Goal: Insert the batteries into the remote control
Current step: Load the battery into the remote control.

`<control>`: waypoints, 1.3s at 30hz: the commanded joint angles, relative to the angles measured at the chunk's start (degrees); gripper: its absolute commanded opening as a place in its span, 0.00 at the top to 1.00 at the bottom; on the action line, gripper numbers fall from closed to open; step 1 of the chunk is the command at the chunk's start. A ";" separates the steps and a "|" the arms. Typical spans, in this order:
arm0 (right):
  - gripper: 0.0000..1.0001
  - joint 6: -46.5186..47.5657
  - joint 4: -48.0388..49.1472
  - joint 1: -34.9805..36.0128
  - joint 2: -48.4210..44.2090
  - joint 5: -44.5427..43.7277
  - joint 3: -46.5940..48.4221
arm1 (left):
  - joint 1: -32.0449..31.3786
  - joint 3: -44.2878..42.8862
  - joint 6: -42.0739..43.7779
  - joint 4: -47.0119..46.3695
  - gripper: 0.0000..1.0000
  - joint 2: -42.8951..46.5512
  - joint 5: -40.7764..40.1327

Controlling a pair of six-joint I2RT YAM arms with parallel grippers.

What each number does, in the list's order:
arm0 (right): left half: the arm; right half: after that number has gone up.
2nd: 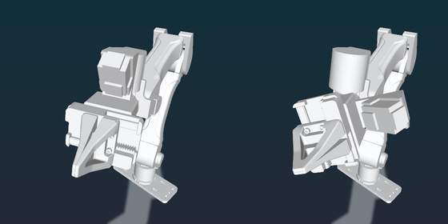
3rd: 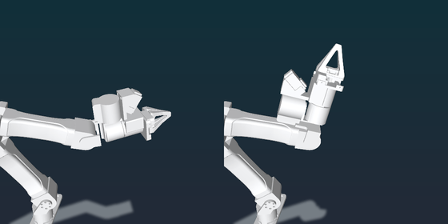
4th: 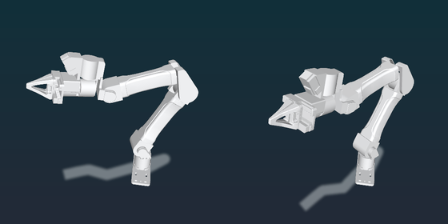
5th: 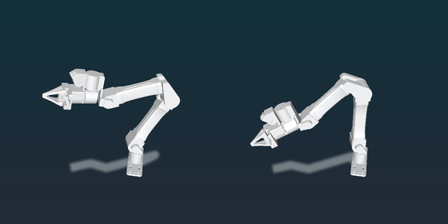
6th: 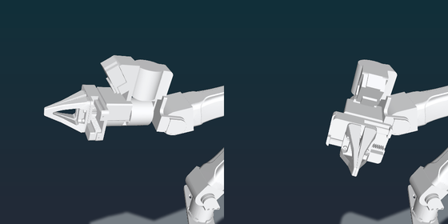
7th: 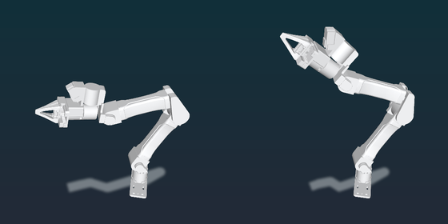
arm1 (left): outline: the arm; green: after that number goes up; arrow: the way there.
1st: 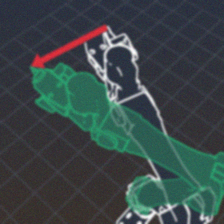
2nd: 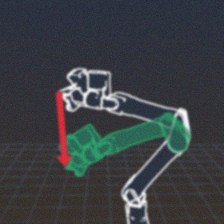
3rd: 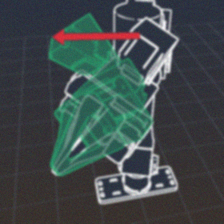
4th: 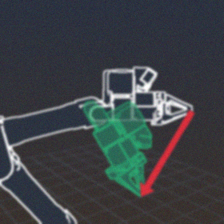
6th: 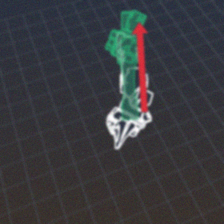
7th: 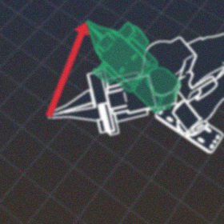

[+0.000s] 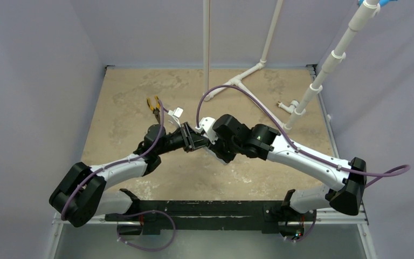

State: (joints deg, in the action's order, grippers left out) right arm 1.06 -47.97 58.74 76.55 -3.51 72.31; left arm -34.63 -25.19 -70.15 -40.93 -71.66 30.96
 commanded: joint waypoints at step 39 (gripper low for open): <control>0.95 -3.58 28.97 -5.04 -37.19 7.00 -32.26 | -0.18 -3.55 -3.97 -4.20 1.00 0.76 3.84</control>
State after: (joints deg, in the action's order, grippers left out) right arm -1.69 -23.03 53.67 37.47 0.84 39.24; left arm -34.63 -26.15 -72.99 -41.45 -71.55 33.93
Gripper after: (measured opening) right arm 0.068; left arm 0.251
